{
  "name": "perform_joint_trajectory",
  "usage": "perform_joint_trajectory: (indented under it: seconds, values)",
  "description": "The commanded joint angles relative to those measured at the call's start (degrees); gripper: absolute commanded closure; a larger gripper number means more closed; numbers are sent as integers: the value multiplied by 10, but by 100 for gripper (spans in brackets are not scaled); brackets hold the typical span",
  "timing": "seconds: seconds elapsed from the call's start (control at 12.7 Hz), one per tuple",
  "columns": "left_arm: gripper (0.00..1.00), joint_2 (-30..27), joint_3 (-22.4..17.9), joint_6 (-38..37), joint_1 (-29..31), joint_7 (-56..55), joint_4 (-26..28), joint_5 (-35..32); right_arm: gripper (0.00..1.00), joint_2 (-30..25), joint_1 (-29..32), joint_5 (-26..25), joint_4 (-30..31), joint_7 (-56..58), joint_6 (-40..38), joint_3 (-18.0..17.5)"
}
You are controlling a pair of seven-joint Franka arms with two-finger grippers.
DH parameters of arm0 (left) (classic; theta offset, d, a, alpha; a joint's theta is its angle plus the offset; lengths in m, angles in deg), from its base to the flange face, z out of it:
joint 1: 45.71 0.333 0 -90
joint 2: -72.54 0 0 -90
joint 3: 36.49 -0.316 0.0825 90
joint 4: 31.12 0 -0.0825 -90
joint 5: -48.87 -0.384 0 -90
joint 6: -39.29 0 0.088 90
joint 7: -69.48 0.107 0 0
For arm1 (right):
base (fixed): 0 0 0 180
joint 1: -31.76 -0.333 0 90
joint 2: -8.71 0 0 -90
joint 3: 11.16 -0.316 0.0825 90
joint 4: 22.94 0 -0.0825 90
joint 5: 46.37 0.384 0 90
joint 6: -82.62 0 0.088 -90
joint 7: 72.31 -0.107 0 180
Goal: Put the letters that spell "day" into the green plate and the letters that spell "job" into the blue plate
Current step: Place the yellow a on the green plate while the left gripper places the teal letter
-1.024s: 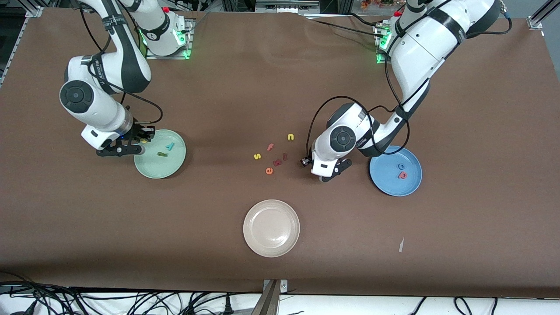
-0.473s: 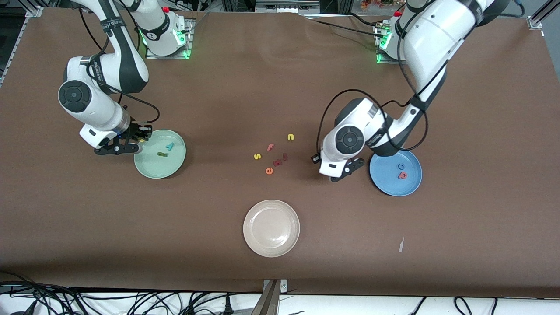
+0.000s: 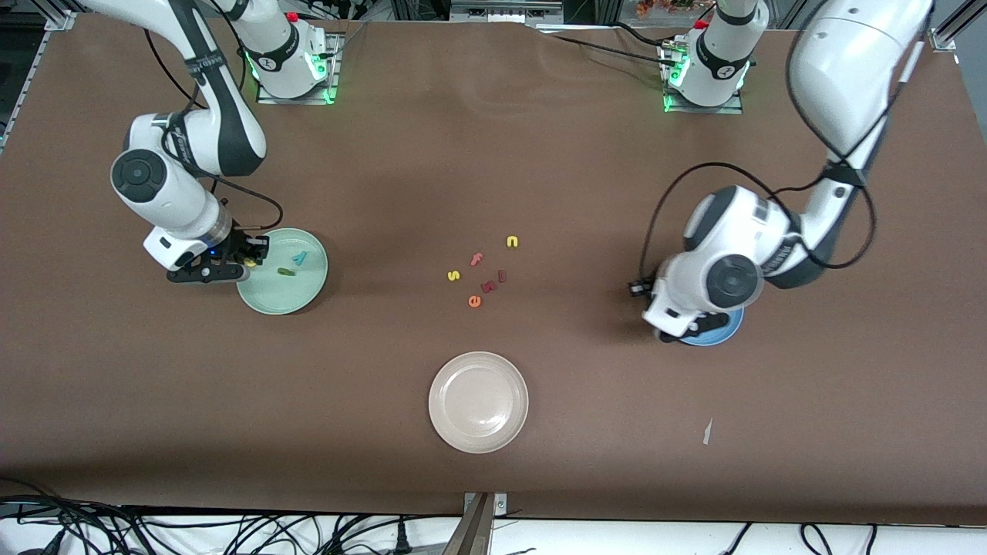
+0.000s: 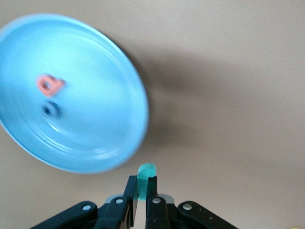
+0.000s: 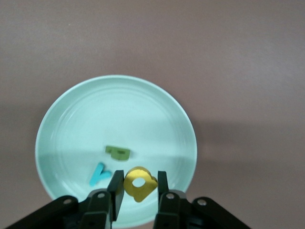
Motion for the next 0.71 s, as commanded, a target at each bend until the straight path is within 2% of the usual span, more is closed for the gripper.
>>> perform_joint_trajectory:
  seconds: [0.0,0.08,0.47,0.55,0.63]
  values:
    - [100,0,2,-5,45,112,23,2,0,23,3,-1,-7,5,25,-3]
    - [100,11,2,-2,58,121,27,2,0,23,3,-1,-7,1,25,-4]
    - [100,24,2,-1,50,120,37,-7,0,0,1,2,-11,6,14,-6]
    - [92,29,2,-1,48,119,37,-8,0,-5,0,3,-19,5,0,-8]
    - [61,29,2,-1,48,118,36,-11,0,-12,-3,3,-36,5,-30,-9]
